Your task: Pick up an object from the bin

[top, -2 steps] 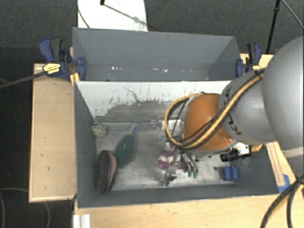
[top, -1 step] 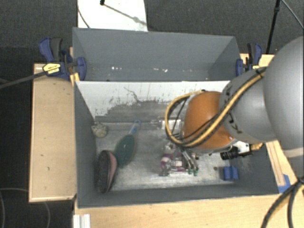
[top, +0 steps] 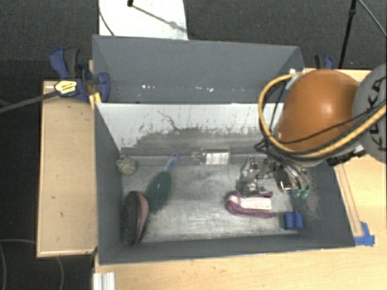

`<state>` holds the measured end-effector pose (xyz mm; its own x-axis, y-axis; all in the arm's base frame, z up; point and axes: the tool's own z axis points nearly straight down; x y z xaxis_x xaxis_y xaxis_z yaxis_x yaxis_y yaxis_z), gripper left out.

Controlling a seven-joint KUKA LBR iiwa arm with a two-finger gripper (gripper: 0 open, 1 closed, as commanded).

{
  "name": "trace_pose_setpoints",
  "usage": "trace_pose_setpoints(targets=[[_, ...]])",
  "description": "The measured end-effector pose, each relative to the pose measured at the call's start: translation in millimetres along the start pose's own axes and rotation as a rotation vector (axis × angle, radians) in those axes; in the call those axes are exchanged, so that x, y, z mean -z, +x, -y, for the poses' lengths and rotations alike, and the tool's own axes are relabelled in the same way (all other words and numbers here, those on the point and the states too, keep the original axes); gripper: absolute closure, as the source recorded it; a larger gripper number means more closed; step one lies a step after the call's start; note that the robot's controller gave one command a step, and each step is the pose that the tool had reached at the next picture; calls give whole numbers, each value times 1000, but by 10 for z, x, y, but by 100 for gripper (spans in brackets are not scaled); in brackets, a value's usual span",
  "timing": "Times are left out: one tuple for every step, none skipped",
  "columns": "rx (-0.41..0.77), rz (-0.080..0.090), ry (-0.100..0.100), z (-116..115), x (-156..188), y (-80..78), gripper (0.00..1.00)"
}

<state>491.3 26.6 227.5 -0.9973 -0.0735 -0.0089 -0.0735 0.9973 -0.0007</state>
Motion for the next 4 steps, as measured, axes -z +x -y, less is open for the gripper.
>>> trace_pose_setpoints(targets=[[-1,-7,-1,-11,-35,9,0],[23,-12,-1,479,-1111,-233,0],[533,2,-1,580,-1554,-114,0],[530,9,-1,567,-1532,-137,100]])
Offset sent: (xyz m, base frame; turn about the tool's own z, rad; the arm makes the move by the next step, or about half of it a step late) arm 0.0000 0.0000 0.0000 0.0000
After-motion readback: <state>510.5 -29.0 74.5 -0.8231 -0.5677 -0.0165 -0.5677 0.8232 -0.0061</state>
